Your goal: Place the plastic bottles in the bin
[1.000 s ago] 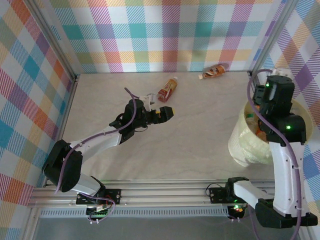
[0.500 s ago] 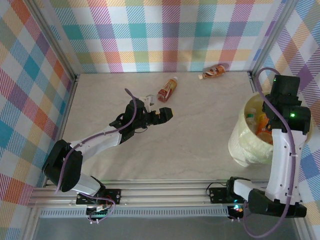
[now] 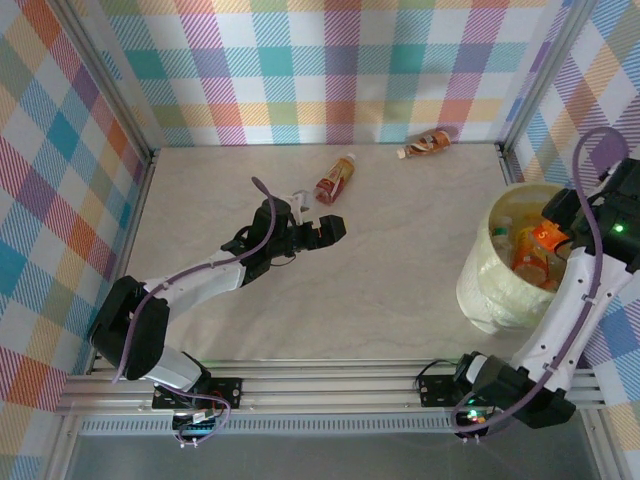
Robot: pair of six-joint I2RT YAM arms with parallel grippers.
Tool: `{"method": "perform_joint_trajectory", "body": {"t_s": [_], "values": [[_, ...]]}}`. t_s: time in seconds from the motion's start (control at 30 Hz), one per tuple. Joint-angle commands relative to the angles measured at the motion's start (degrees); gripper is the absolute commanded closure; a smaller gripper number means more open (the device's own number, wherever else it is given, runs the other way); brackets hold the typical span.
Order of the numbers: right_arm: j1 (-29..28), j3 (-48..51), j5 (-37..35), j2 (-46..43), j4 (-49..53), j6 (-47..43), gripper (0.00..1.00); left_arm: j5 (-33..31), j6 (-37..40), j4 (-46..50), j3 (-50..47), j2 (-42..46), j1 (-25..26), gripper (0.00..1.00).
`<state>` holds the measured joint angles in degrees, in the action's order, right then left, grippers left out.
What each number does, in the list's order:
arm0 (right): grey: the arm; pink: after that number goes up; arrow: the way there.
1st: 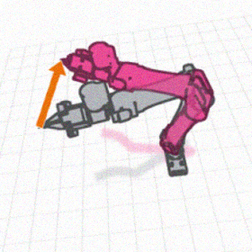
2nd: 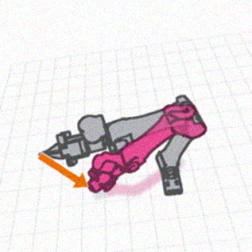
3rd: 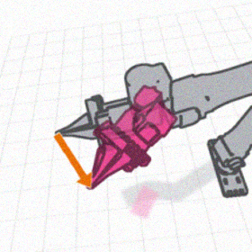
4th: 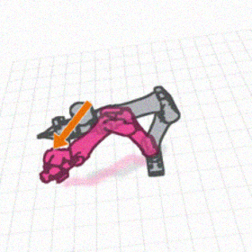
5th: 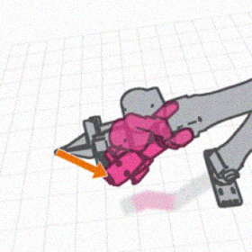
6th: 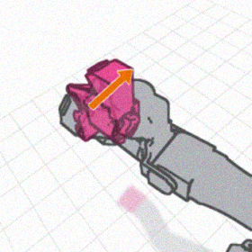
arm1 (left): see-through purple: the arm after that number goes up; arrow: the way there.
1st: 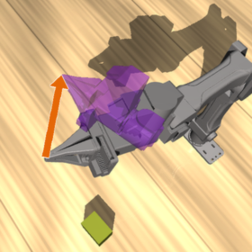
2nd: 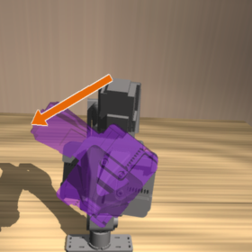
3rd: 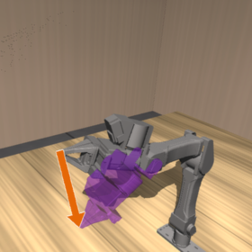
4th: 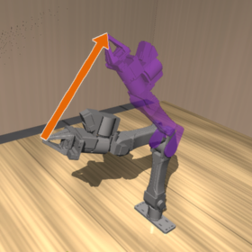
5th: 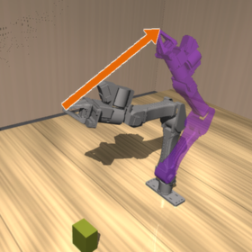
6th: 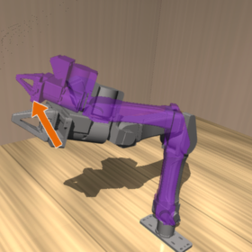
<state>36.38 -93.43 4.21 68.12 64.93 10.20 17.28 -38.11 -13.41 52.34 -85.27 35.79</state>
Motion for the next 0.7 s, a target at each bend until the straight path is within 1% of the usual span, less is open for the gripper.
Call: {"method": "perform_joint_trajectory", "body": {"t_s": [0.0,0.1,0.17,0.2,0.27,0.33,0.4,0.53,0.57,0.67], "values": [[1.4,2.5,11.8,0.3,-5.7,6.8,0.53,0.3,1.0,1.0,1.5,-0.6,-0.6,0.0],[1.4,4.9,16.1,0.7,-10.1,10.5,0.49,0.3,0.9,1.3,1.4,-0.3,-0.9,0.0],[1.4,5.8,18.2,1.3,-11.1,11.9,0.44,0.1,1.0,1.5,1.1,0.2,-0.9,0.0],[1.4,6.2,18.6,1.5,-11.3,12.2,0.39,0.0,1.1,1.7,0.9,0.5,-0.9,0.0],[1.5,6.8,19.5,2.0,-11.2,12.1,0.27,-0.5,1.3,2.4,0.7,1.0,-1.0,0.0],[1.5,6.6,19.7,2.3,-9.9,11.3,0.19,-0.6,1.7,3.2,1.0,1.2,-1.1,0.0],[1.4,6.4,17.8,1.8,-9.2,10.5,0.11,-0.5,2.0,3.8,1.3,1.2,-1.2,0.0],[1.4,5.6,11.3,0.0,-7.9,9.2,0.05,-0.5,2.0,3.9,1.7,0.9,-1.4,0.0],[1.4,5.3,9.9,-0.4,-7.6,8.8,0.0,-0.4,1.9,3.8,1.7,0.7,-1.3,0.0],[1.5,4.9,7.1,-1.8,-7.7,8.5,0.0,-0.1,1.8,3.7,1.9,0.2,-1.3,0.0]]}}
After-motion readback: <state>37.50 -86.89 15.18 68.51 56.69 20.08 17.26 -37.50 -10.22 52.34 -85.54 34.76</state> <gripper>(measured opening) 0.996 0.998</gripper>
